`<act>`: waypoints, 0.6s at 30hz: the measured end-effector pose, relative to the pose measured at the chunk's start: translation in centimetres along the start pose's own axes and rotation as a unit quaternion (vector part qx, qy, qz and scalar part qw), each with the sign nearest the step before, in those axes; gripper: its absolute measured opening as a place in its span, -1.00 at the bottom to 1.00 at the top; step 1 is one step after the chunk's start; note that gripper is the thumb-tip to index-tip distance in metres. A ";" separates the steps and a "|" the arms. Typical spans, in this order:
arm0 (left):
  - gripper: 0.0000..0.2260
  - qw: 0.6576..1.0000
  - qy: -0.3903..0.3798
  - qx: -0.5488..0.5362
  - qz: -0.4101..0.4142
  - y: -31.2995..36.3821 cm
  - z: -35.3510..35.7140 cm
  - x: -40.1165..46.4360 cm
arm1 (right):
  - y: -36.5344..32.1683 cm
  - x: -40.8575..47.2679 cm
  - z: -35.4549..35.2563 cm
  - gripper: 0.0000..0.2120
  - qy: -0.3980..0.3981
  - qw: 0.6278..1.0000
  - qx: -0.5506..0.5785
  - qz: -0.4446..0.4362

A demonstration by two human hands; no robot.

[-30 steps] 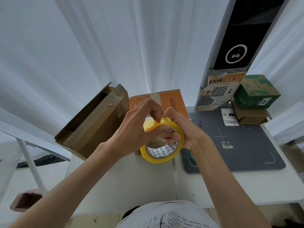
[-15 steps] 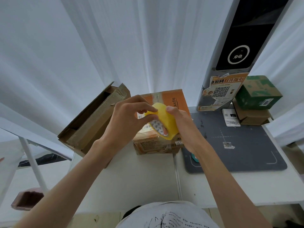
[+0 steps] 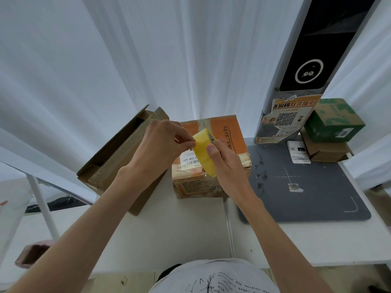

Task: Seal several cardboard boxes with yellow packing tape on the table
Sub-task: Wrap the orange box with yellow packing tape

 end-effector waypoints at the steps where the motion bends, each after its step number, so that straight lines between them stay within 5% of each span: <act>1: -0.96 1.000 -0.003 0.006 -0.002 0.0 0.0 0.0 | -0.1 0.0 0.0 -0.71 0.001 1.000 -0.004 -0.002; 11: -0.97 0.997 0.043 0.057 -0.038 0.6 0.1 -0.6 | -0.1 0.1 0.6 -0.56 0.028 0.996 -0.083 -0.023; 18: -0.95 0.996 0.002 0.086 -0.032 0.6 0.8 -0.4 | 0.2 0.1 0.7 -0.56 0.027 0.993 -0.108 -0.042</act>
Point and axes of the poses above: each hand's wrist, its own x-axis towards the middle knuckle, its own z-axis out of the palm, y = z × x, the point moved 9 cm from there along x, towards the middle knuckle, and after that the axes turned 15 degrees about -y, right-handed, at the moved point
